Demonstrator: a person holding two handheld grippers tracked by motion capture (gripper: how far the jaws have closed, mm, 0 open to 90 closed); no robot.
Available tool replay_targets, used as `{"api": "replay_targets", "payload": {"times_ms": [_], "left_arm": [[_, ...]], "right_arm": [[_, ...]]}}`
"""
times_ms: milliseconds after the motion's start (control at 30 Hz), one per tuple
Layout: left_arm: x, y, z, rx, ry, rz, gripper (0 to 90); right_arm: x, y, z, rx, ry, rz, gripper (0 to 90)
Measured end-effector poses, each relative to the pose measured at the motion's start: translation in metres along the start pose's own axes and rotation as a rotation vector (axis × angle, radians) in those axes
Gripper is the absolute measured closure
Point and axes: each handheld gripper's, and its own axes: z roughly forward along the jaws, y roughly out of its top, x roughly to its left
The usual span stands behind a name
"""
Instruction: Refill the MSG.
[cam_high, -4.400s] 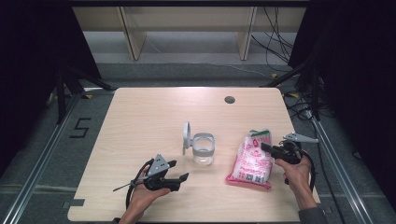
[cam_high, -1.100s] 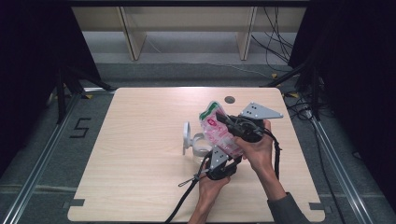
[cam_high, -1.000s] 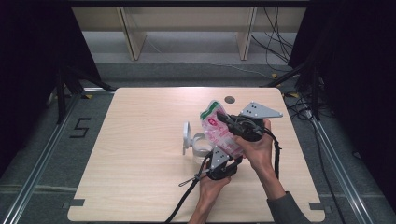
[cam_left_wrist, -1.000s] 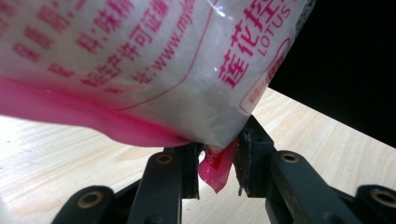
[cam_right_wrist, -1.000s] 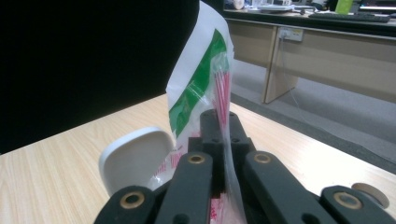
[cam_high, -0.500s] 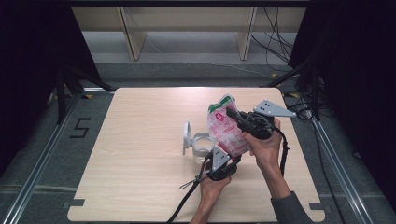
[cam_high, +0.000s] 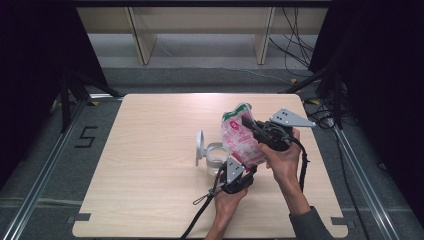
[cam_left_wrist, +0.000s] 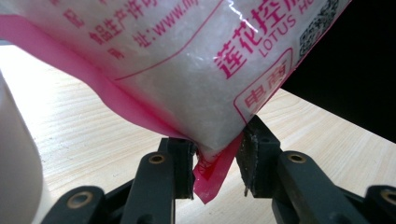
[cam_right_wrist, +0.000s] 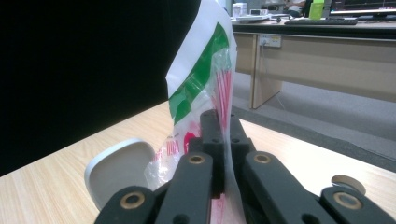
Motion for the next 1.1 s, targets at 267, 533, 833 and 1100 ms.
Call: {"api": "replay_targets", "payload": {"times_ms": [267,533,833,1100], "left_arm": [[-0.002,0.001,-0.002,-0.015,0.039,0.012,68.8],[-0.004,-0.001,0.001,-0.017,0.011,-0.007,71.0],[-0.003,-0.001,0.005,-0.029,-0.044,-0.030,71.7],[0.001,-0.001,0.005,-0.024,-0.064,-0.042,72.3]], "right_arm": [[0.006,0.002,0.000,-0.009,0.016,-0.014,90.0],[0.011,0.003,0.006,0.012,0.023,-0.055,90.0],[0.016,0.000,0.019,0.044,0.029,-0.051,90.0],[0.025,0.003,0.038,0.108,0.019,-0.115,90.0]]}}
